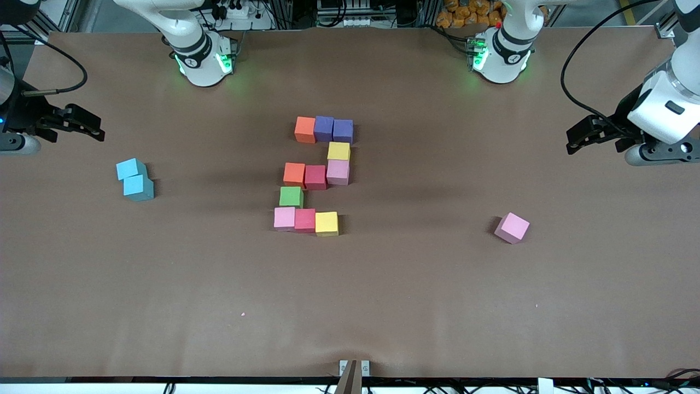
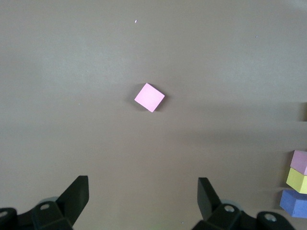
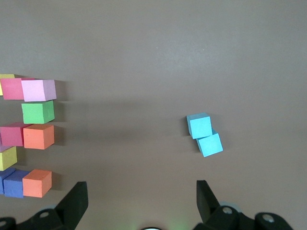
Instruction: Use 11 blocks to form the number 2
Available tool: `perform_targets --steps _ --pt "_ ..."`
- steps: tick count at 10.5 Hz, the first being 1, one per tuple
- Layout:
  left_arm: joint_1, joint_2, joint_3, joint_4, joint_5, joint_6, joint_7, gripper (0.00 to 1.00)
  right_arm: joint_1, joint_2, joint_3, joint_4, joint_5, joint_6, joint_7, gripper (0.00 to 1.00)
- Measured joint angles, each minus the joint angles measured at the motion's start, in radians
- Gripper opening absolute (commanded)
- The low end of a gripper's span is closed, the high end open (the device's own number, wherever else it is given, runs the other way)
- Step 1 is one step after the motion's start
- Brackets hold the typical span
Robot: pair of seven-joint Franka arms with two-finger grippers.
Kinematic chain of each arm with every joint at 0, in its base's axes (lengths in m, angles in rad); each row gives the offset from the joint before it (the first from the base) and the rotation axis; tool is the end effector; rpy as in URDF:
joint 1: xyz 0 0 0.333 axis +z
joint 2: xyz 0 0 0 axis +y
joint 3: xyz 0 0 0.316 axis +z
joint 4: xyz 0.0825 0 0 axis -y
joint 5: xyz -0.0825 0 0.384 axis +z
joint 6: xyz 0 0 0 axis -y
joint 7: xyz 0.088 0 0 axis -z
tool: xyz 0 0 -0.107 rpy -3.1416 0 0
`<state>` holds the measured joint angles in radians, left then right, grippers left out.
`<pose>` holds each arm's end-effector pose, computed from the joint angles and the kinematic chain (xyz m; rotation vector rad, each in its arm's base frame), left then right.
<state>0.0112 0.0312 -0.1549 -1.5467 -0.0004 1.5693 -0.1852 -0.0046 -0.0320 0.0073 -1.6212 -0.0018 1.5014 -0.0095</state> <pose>0.5582 -0.0794 0.6185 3.1371 0.0652 -0.0141 0.5361 0.0013 0.6126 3.1368 0.0190 -0.1378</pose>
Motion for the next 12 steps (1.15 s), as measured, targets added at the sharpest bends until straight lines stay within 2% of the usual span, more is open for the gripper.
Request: perform_targets --steps 7,12 --pt "0.0 0.0 -0.005 0.0 0.007 -0.001 0.004 1.0 0.0 0.0 -0.001 0.001 0.0 0.001 0.0 1.0" --pt "0.001 0.0 -0.038 0.0 0.026 -0.002 0.007 1.0 0.0 0.0 -0.001 0.001 0.0 0.037 0.0 1.0"
